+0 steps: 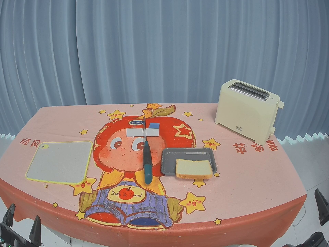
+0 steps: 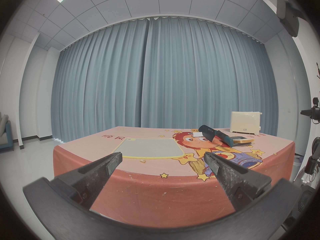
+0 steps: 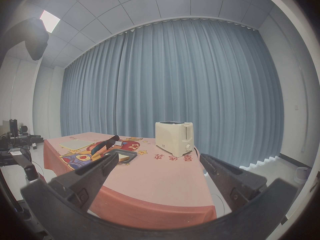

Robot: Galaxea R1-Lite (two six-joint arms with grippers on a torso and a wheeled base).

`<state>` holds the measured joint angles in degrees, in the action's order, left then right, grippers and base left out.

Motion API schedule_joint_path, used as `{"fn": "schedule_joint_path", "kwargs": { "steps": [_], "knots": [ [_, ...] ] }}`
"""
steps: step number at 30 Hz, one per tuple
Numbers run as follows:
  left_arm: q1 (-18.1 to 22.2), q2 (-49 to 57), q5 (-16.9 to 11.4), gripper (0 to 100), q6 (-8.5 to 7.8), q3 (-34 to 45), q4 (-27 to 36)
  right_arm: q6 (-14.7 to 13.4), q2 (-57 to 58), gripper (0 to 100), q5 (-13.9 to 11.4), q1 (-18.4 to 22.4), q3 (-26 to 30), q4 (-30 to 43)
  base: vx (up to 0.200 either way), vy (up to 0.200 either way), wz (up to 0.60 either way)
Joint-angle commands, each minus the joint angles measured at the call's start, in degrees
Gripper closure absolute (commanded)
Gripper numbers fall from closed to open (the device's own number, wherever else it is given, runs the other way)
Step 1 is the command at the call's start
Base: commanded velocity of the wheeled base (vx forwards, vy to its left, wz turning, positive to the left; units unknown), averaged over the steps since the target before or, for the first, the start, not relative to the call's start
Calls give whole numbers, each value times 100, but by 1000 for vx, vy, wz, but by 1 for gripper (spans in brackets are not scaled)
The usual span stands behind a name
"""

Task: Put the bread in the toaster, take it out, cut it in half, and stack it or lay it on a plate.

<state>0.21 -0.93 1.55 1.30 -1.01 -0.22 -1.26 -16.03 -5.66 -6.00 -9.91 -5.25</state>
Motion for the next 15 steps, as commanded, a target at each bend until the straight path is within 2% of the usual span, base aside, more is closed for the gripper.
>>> {"fn": "schedule_joint_path", "kwargs": {
  "steps": [1, 4, 9, 15],
  "knots": [
    [-3, 5, 3, 0, 1, 101, -4, 20, -418, 0, -67, -7, -239, -11, 0, 0, 0],
    [6, 5, 3, 0, 1, 101, -4, -15, -726, 0, -243, 37, -468, -11, 0, 0, 0],
    [6, 5, 3, 0, 1, 101, -4, 46, -849, 0, -296, 46, -477, -11, 0, 0, 0],
    [-3, 5, 3, 0, 1, 101, -4, 170, -1122, 0, -515, 28, -617, -28, 0, 0, 0]
  ]
}}
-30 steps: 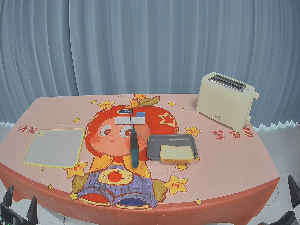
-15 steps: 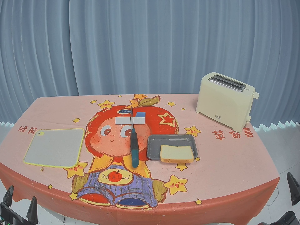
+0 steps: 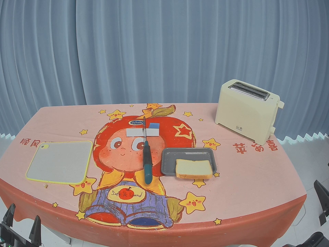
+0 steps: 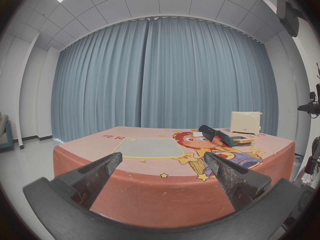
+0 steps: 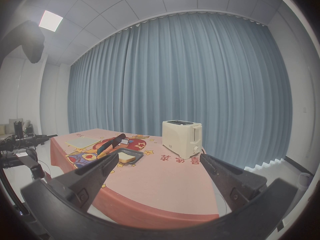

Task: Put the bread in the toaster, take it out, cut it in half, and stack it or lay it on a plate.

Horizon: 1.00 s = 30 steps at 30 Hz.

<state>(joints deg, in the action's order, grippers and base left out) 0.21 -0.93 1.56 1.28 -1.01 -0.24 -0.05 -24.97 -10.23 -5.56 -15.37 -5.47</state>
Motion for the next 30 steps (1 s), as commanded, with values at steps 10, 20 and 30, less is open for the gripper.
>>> {"fn": "schedule_joint_path", "kwargs": {
  "steps": [10, 20, 30],
  "knots": [
    [6, 5, 2, 0, 4, 101, -2, 409, -632, 0, -331, -59, -115, -68, 0, 0, 0],
    [6, 5, 2, 0, 4, 101, -2, 418, -993, 0, -515, -147, -36, -6, 0, 0, 0],
    [6, 5, 2, 0, 4, 101, -2, 321, -1643, 0, -471, -244, -18, -42, 0, 0, 0]
  ]
}}
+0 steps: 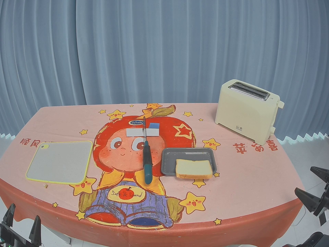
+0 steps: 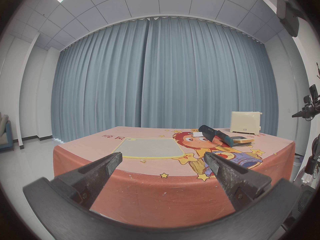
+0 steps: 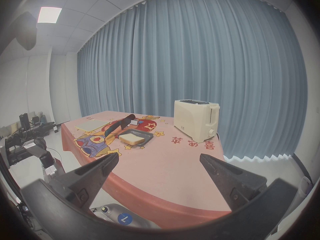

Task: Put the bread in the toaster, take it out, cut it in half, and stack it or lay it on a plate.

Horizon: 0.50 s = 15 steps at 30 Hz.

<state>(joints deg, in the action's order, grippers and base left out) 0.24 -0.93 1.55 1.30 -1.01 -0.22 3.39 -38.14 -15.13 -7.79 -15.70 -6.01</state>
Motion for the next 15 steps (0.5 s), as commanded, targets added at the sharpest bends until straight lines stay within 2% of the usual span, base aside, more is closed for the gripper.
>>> {"fn": "schedule_joint_path", "kwargs": {
  "steps": [1, 5, 9, 11, 15],
  "knots": [
    [2, 5, 3, 0, 1, 101, -4, -31, -360, 0, 19, -21, 6, 3, 0, 0, 0],
    [2, 5, 3, 0, 1, 101, -4, -172, -387, 0, 19, -30, 6, -23, 0, 0, 0],
    [2, 5, 3, 0, 1, 101, -4, -690, -483, 0, 19, -188, -73, -41, 0, 0, 0],
    [2, 5, 3, 0, 1, 101, -4, -831, -510, 0, 10, -258, -82, -49, 0, 0, 0],
    [2, 5, 3, 0, 1, 101, -4, -1385, -571, 0, 10, -592, -82, -58, 0, 0, 0]
  ]
}}
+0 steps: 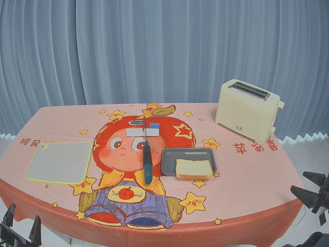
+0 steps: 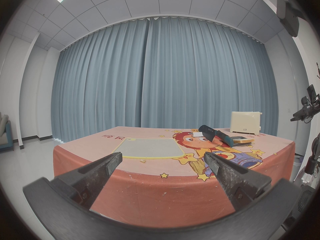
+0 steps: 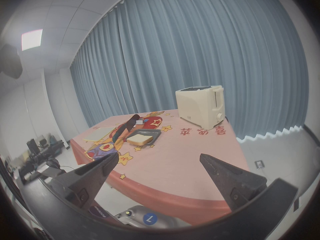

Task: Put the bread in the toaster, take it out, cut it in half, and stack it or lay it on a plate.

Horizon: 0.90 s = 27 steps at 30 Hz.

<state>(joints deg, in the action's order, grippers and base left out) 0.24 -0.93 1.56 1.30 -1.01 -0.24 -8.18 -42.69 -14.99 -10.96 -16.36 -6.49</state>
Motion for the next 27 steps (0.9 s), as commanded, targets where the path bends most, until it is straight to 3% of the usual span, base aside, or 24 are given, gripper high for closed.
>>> {"fn": "schedule_joint_path", "kwargs": {
  "steps": [1, 9, 23, 27],
  "knots": [
    [2, 5, 2, 0, 1, 101, -2, -325, -143, 0, -3, -345, -16, -11, 0, 0, 0],
    [2, 5, 2, 0, 1, 101, -2, -993, -389, 0, -3, -776, -52, -11, 0, 0, 0],
    [2, 5, 2, 0, 1, 101, -2, -2961, -846, 0, 32, -2182, -368, -19, 0, 0, 0],
    [2, 5, 2, 0, 1, 101, -2, -3190, -934, 0, 58, -2455, -377, -28, 0, 0, 0]
  ]
}}
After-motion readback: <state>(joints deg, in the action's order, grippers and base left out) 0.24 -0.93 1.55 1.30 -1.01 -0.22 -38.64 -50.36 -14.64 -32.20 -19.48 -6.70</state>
